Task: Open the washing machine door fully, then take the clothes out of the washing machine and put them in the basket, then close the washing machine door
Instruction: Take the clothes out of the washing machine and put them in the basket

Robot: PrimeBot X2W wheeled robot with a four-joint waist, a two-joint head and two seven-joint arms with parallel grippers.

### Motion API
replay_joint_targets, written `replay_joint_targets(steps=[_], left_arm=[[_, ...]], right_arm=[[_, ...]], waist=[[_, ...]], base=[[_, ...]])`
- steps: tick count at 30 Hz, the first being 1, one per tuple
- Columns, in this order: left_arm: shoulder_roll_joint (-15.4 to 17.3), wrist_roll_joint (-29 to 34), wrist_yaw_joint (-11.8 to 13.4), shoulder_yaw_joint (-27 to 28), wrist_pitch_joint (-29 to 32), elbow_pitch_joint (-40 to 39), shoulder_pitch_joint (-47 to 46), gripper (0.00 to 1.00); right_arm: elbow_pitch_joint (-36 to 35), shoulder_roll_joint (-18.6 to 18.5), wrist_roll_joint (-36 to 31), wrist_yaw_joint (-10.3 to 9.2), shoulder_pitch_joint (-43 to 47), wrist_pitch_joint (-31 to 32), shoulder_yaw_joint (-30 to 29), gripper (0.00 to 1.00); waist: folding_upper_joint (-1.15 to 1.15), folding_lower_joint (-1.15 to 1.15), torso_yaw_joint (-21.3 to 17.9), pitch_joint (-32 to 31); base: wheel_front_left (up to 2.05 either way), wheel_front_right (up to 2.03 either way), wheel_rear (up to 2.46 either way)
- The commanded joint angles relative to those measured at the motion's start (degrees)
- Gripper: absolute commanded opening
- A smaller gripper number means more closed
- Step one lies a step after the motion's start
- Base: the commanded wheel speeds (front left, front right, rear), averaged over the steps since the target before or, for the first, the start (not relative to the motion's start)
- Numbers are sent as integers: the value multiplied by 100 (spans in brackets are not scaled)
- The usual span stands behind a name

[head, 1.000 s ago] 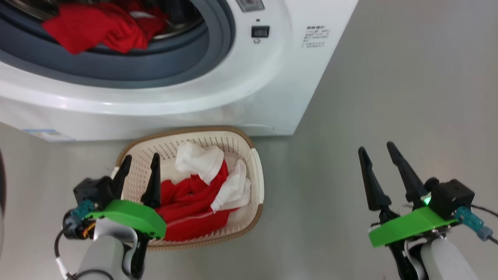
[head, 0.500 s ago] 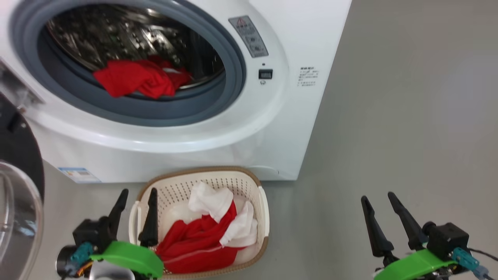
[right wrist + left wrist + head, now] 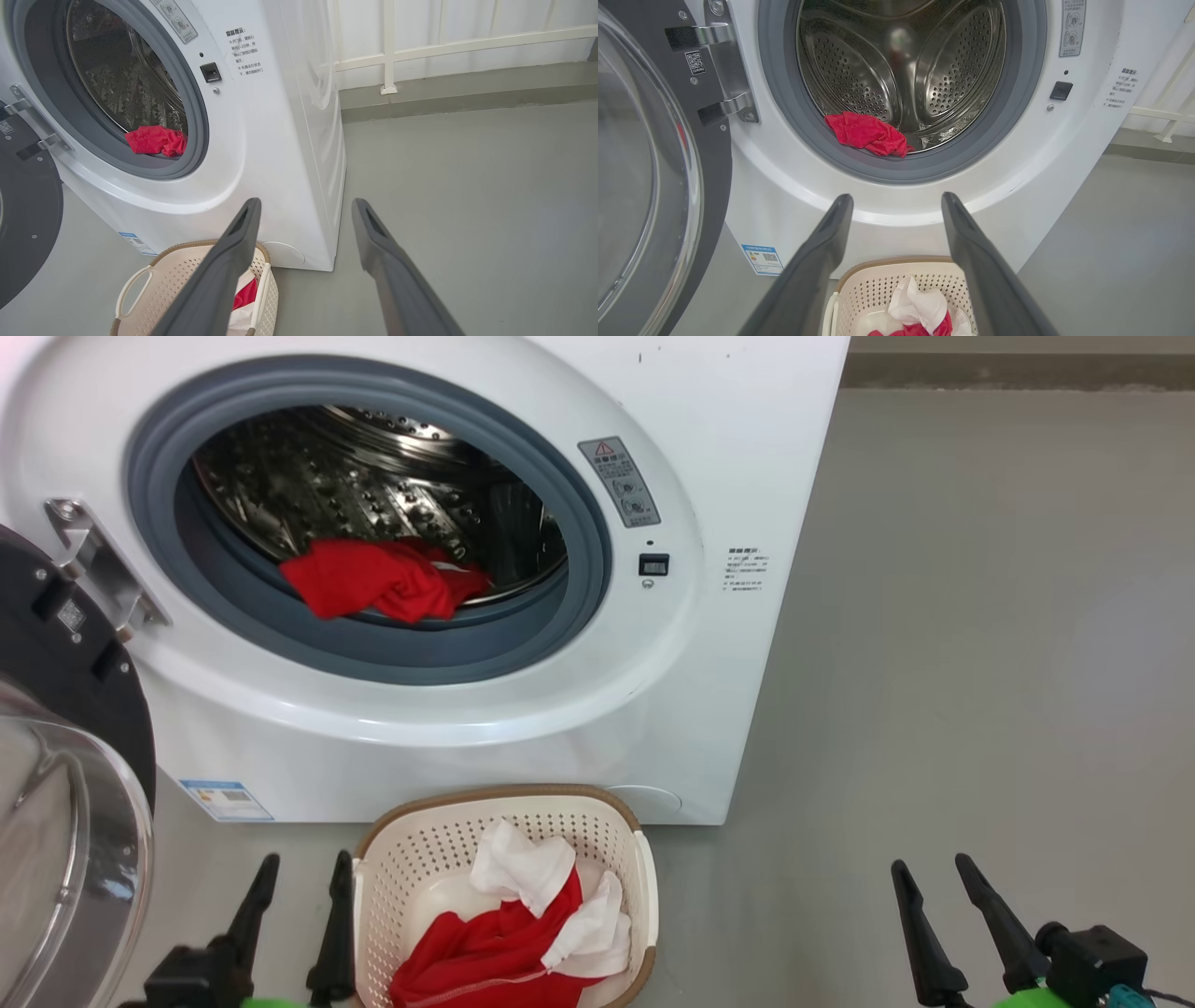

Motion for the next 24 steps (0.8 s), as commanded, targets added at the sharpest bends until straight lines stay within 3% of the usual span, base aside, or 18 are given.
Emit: replay_joint_targets(steps=[1, 10, 24], left_arm=[[121, 78, -31, 208, -29, -272, 104, 100], [121, 4, 81, 157, -29, -772, 561, 100], [121, -110, 197, 99, -29, -893, 544, 100]], right_arm=[[-165, -58, -11, 39, 23, -37, 68, 100], [-222, -54, -18, 39, 98, -37, 24, 100], [-228, -42, -20, 39, -19, -37, -9, 100]], waist=[[0, 0, 10, -56], [0, 0, -5, -40], [0, 0, -16, 104]], base=[[0, 0, 0], [0, 0, 0], [0, 0, 0]])
